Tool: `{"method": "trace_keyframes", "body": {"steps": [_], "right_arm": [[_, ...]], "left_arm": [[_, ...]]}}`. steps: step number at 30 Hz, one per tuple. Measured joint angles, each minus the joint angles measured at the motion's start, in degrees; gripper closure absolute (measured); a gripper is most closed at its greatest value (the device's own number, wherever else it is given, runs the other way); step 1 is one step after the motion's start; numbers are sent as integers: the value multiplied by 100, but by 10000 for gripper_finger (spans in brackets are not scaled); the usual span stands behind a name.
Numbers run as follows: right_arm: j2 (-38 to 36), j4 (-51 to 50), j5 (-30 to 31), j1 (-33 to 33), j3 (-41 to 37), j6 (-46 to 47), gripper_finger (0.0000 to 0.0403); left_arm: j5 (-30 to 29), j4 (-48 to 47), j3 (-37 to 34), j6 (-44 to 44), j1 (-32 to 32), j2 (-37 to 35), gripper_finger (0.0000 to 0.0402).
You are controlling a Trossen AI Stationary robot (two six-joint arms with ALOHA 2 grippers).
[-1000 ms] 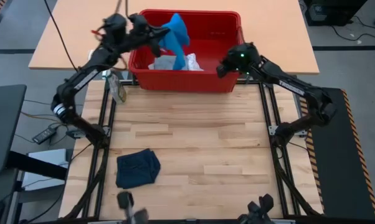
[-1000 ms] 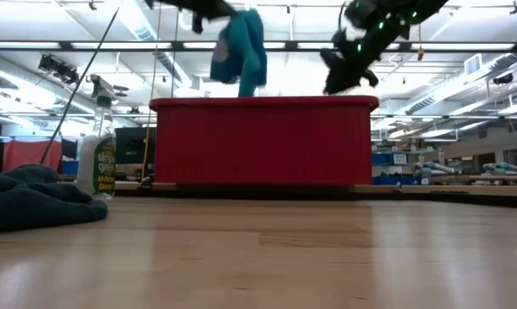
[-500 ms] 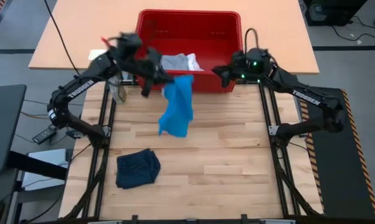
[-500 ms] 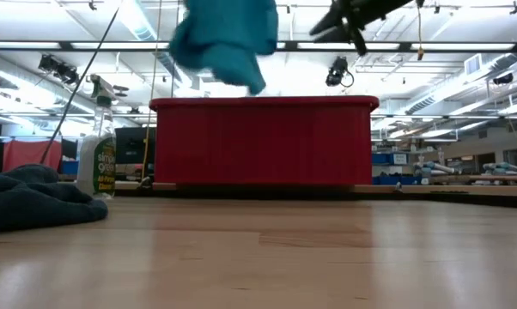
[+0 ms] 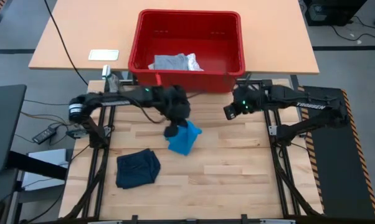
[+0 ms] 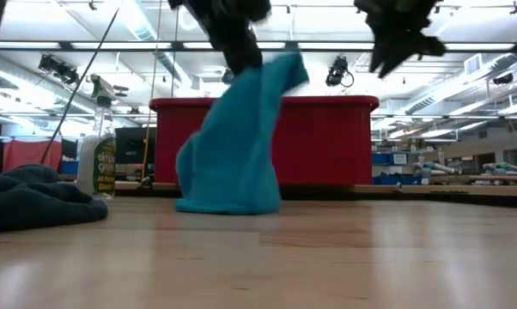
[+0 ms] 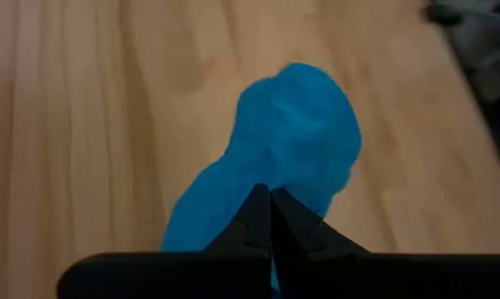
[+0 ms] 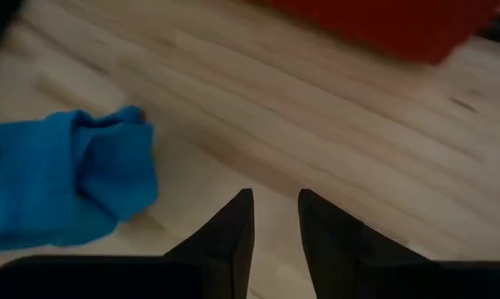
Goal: Fold laundry
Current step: Fold the light blue shorts
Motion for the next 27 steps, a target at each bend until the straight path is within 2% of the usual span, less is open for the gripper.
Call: {"method": "trace_keyframes", "body": {"steps": [4, 8, 12, 16, 21, 27], "right_arm": [[-30, -194, -9, 358, -313, 482, 297], [-37, -167, -250, 652, -1038, 1054, 297], [-35, 450, -942, 1115, -1984, 1621, 297], [-35, 1310, -1227, 1754, -2714, 2141, 297], [-37, 2551, -1213, 2144, -3284, 2387, 297], [106, 4931, -802, 1806, -4039, 2369, 297]], "left_arm": [[-155, 707, -126, -894, -81, 538, 401], [-163, 1412, -127, -1379, -232, 1180, 393], [-154, 2152, -128, -2140, -458, 1703, 348], [-146, 2721, -131, -2561, -733, 1930, 285], [-200, 2695, 96, -3005, -881, 1857, 218], [-712, 1580, 338, -3602, -538, 1262, 196]]}}
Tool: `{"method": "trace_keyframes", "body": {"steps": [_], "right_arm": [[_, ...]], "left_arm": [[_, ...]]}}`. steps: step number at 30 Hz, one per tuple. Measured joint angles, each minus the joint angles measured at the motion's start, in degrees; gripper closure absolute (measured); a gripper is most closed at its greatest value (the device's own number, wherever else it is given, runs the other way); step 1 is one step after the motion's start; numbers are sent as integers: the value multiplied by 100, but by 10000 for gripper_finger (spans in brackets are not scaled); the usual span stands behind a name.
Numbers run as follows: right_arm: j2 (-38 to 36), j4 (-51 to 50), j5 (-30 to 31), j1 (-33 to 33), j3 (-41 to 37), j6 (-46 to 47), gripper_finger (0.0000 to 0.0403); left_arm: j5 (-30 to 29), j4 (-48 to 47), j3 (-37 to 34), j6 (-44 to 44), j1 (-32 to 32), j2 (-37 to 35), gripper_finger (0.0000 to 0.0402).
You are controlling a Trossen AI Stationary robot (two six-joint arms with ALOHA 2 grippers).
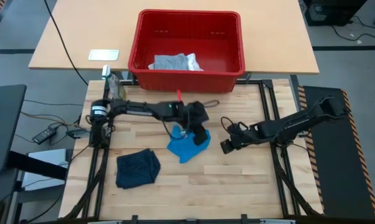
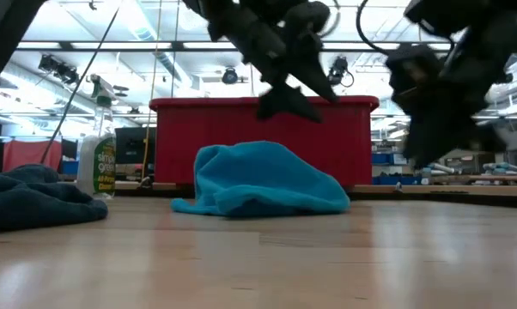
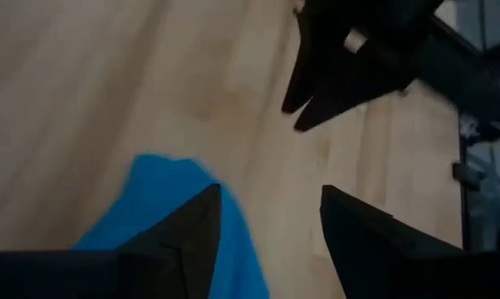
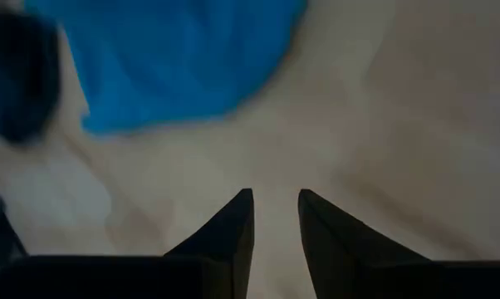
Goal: Fold laundry
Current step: Fold the light blue shorts
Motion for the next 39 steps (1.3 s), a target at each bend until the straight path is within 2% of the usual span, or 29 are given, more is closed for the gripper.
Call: {"method": "trace_keyframes", "body": {"steps": [4, 7, 12, 15, 20, 23, 25, 27, 29, 32, 33, 36, 39], "right_arm": [[405, 1441, 437, -430, -509, -73, 297], [863, 2053, 550, -752, -606, -491, 294], [1610, 2869, 147, -1096, -414, -806, 266], [2030, 2970, 3, -1204, -209, -772, 240], [2615, 3183, -255, -1366, 144, -685, 200], [2873, 3621, -293, -1452, 245, -816, 195], [2985, 3742, -401, -1536, 335, -844, 205], [3091, 3751, -486, -1618, 427, -913, 232], [3164, 3769, -555, -1675, 488, -1094, 278], [3171, 3774, -658, -1716, 509, -1437, 367], [3133, 3778, -672, -1718, 508, -1550, 382], [2979, 3680, -698, -1721, 477, -1868, 387], [2578, 3554, -673, -1675, 465, -2662, 394]], "left_arm": [[-342, -928, -1, -74, 229, -446, 196], [-655, -1524, -1, 144, 391, -745, 196], [-692, -2486, -3, 420, 631, -865, 201], [-687, -3056, -8, 492, 703, -865, 208], [-707, -3329, -115, 865, 762, -859, 217], [-705, -3417, -138, 1152, 800, -857, 223], [-705, -3387, -228, 1235, 876, -842, 227], [-707, -3403, -370, 1246, 966, -841, 231], [-707, -3360, -543, 1246, 1061, -841, 233], [-709, -3305, -831, 1236, 1186, -839, 236], [-709, -3313, -902, 1227, 1225, -839, 237], [-707, -3308, -1040, 1227, 1309, -839, 239], [-709, -3271, -1044, 1358, 1351, -866, 239]]}}
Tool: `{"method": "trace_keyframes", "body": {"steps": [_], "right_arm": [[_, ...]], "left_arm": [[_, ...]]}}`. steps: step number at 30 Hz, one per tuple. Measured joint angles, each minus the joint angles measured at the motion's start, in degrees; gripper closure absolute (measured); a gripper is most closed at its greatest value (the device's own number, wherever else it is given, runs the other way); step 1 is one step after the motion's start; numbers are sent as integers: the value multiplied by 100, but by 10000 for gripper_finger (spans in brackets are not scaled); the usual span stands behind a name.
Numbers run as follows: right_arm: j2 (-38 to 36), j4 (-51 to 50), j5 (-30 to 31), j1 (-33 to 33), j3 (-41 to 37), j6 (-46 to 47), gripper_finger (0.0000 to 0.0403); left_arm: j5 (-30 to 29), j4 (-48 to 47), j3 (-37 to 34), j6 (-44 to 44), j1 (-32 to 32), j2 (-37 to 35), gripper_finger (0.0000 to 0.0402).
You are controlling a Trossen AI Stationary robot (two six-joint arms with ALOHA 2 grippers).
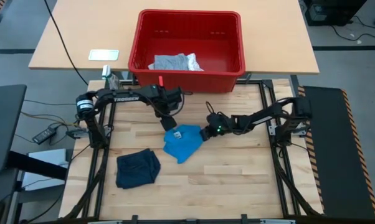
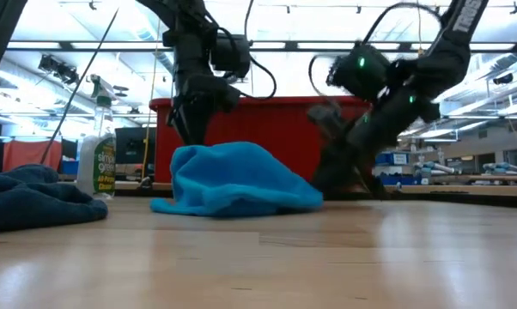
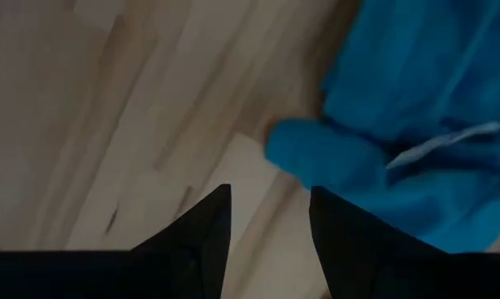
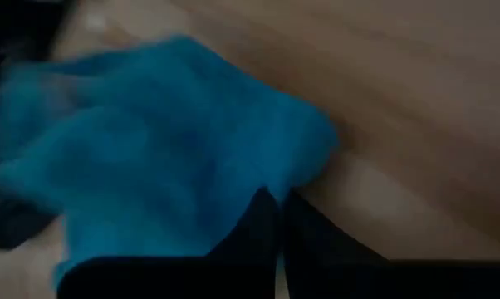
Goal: Fold laundry
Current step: Fold the light blue shorts
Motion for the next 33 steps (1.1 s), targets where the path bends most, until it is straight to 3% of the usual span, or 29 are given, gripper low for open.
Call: {"method": "trace_keyframes", "body": {"steps": [9, 12, 22, 26, 33], "right_arm": [[-2073, -1079, 1275, 245, 187, -2912, 395], [-2573, -1415, 1382, 273, 430, -3722, 395], [-3462, -3876, 1386, 491, 1058, -4411, 396], [-3581, -4404, 865, 739, 1063, -4548, 396], [-3209, -4704, -771, 1536, 576, -4441, 396]], "left_arm": [[2, 739, 2, 177, 183, -483, 240], [4, 1096, 9, 284, 221, -594, 240], [155, 2471, 4, 494, -123, -75, 239], [188, 3084, 4, 541, -338, 319, 239], [151, 3176, 1, 476, -425, 508, 239]]}}
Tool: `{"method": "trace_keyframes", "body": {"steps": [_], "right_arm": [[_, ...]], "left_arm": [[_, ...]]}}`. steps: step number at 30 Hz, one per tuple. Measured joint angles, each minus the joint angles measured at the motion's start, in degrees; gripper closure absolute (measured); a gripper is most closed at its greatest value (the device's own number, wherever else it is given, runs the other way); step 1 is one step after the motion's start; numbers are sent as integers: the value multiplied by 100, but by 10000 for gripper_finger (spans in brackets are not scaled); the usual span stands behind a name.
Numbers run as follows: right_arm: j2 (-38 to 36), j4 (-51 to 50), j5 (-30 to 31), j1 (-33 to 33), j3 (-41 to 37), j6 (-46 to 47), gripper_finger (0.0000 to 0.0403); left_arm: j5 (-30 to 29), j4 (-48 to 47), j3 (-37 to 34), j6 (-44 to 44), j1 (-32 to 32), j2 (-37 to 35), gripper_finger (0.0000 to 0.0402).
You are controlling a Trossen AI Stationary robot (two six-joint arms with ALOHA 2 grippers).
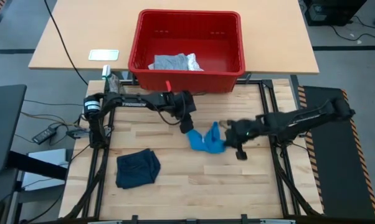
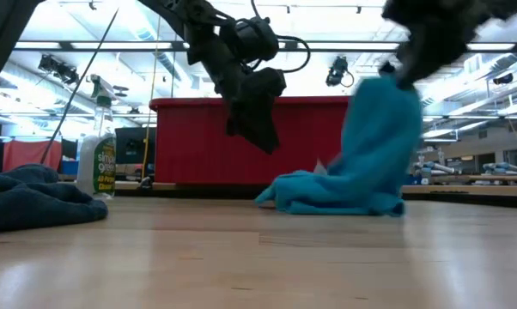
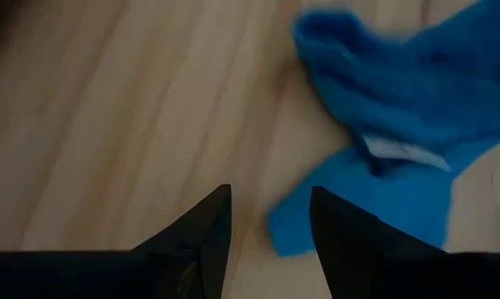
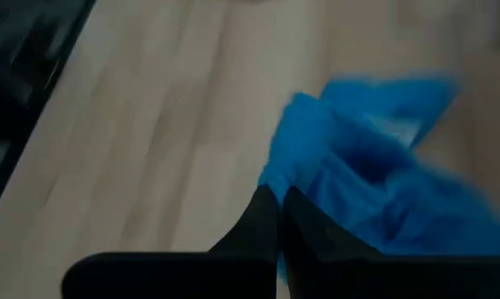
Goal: Fold laundry
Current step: Fold the light blue shorts
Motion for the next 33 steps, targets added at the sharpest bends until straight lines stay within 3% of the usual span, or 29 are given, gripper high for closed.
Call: {"method": "trace_keyframes", "body": {"steps": [3, 7, 10, 15, 20, 26, 33], "right_arm": [[252, 28, -34, 220, -361, 452, 390], [389, 402, 11, 326, -715, 1439, 361], [398, 731, 180, 407, -881, 2199, 342], [396, 963, 558, 615, -953, 3341, 317], [341, 918, 1218, 708, -957, 4833, 302], [100, 221, 1823, 717, -957, 6790, 298], [20, 13, 1862, 715, -957, 6492, 298]], "left_arm": [[28, 36, 3, -4, 34, -41, 239], [677, 99, 7, 4, -38, -50, 239], [845, 302, 7, 261, -259, 91, 239], [795, 1421, 5, 890, -559, 439, 239], [687, 2454, 7, 53, -499, 941, 239], [802, 2010, 7, -729, -359, 1036, 239], [1056, 1174, 5, -461, -373, 723, 239]]}}
